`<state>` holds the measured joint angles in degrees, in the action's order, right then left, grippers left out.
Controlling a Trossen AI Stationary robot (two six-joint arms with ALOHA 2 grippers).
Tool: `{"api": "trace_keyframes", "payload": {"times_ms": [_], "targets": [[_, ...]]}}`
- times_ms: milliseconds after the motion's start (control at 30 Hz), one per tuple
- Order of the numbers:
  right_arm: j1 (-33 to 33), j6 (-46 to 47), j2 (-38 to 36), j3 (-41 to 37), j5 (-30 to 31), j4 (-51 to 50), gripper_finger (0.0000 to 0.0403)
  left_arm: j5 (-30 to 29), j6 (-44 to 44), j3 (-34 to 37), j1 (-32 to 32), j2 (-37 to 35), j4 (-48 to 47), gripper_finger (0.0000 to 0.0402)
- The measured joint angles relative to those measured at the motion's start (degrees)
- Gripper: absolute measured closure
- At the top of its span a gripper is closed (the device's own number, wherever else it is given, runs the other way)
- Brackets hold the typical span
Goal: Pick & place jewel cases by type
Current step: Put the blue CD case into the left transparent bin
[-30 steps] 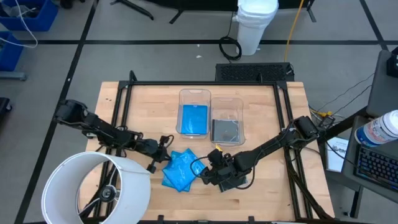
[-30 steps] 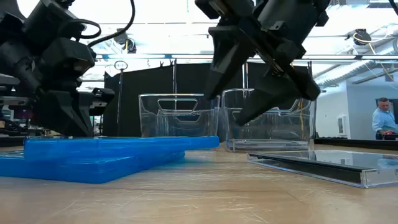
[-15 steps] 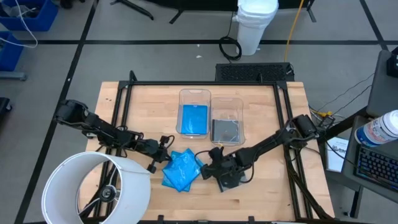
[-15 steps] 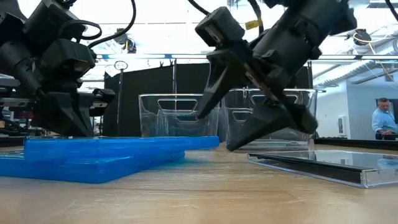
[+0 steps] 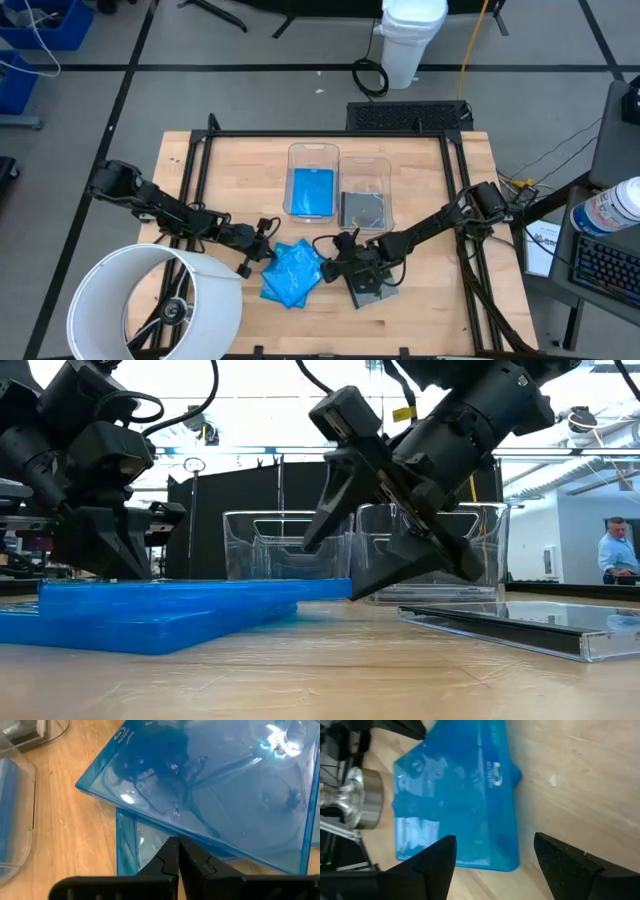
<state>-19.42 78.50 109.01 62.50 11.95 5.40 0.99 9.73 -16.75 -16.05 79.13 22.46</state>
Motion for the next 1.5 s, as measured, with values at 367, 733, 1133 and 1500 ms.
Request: {"api": "trace_keyframes", "payload": {"times_ms": [367,733,1133,1500], "targets": [[-2.0,3.2,0.3,0.0,-0.2,0.4,0.0149,0.0,-0.8,0.0,0.0,0.0,0.5,0.0386],[-2.8,5.0,0.6,0.0,3.0,0.5,0.0149,-1.1,-0.8,0.0,0.0,0.0,0.9,0.0397],[-3.5,7.1,4.4,0.1,4.8,6.0,0.0149,-1.2,-1.0,0.0,0.0,0.0,1.7,0.0372],[-3.3,4.7,4.4,0.0,4.6,11.5,0.0149,-1.1,-1.5,0.0,0.0,0.0,1.7,0.0371]]}}
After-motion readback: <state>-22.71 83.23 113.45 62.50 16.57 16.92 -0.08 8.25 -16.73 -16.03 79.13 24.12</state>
